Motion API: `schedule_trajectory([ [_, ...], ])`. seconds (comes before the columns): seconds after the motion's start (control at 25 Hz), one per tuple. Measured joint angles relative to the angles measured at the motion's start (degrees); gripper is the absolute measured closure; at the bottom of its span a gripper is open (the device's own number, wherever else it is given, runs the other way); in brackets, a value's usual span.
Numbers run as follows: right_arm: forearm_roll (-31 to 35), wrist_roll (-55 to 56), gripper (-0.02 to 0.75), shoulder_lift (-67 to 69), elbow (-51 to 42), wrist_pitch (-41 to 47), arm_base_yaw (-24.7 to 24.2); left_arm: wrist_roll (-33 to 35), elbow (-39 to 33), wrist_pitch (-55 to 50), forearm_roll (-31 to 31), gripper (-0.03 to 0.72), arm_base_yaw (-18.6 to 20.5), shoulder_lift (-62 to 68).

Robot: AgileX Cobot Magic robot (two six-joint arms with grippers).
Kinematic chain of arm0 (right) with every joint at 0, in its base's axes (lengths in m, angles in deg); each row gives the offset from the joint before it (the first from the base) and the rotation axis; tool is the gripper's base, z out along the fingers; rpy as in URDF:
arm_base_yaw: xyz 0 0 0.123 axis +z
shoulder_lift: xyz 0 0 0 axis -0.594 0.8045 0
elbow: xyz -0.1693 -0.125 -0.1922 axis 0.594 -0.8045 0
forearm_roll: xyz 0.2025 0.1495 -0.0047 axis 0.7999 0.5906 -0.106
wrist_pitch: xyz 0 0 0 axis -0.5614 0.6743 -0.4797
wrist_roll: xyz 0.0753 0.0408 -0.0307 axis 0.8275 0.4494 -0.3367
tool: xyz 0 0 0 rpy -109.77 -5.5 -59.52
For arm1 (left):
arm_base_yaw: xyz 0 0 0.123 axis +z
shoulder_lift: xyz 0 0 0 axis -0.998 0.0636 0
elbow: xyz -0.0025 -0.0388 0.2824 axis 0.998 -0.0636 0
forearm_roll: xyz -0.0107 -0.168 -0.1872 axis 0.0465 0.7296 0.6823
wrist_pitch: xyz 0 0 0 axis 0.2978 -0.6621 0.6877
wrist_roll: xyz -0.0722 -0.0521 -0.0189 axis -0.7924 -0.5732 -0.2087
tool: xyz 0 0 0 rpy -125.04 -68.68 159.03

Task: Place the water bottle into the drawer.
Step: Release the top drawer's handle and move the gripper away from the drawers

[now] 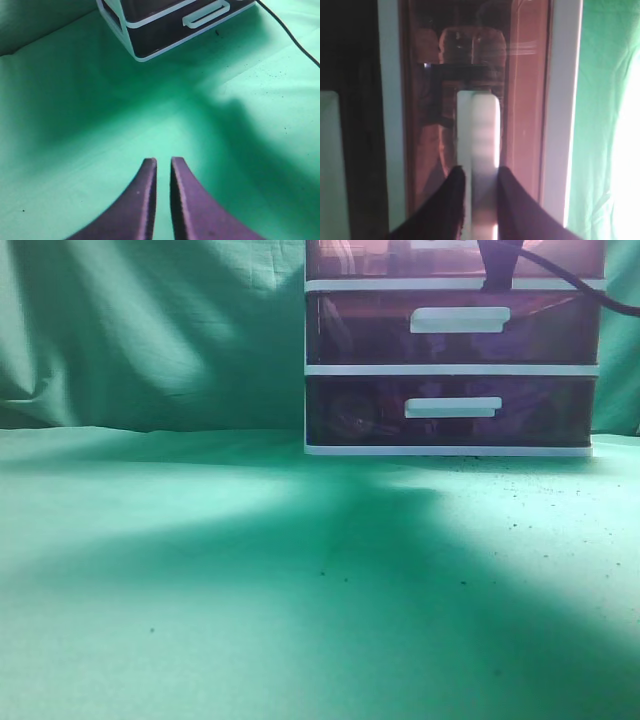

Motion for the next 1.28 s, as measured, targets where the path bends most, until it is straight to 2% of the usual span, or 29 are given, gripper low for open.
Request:
schedule_trajectory([
  [0.24, 2.9, 0.0, 0.402, 0.1, -0.1, 2.2, 0.8, 0.0, 0.0, 0.1, -0.4, 0.632, 0.0, 0.0],
  [0.56, 5.4, 0.0, 0.381, 0.1, -3.4, -4.8, 2.7, -0.4, 0.0, -0.5, -0.4, 0.632, 0.0, 0.0],
  [0.6, 6.0, 0.0, 0.319, 0.2, -3.7, -5.5, 3.0, -0.4, 0.0, -0.7, -0.4, 0.632, 0.0, 0.0],
  [0.8, 9.2, 0.0, 0.143, 0.2, -3.9, -11.3, 3.2, -1.8, 0.0, -1.7, -0.4, 0.632, 0.0, 0.0],
  [1.04, 13.5, 0.0, 0.153, -1.9, -4.5, -13.0, 5.8, -1.9, 0.0, -1.8, -0.4, 0.632, 0.0, 0.0],
  [1.16, 20.5, -1.9, 0.257, -5.3, -5.6, -13.3, 8.8, -1.9, 0.0, -1.8, -0.4, 0.632, 0.0, 0.0],
  [1.28, 31.4, -8.0, 0.401, -10.1, -7.5, -13.5, 13.0, -1.9, -0.1, -1.8, -0.4, 0.632, 0.0, -0.5],
])
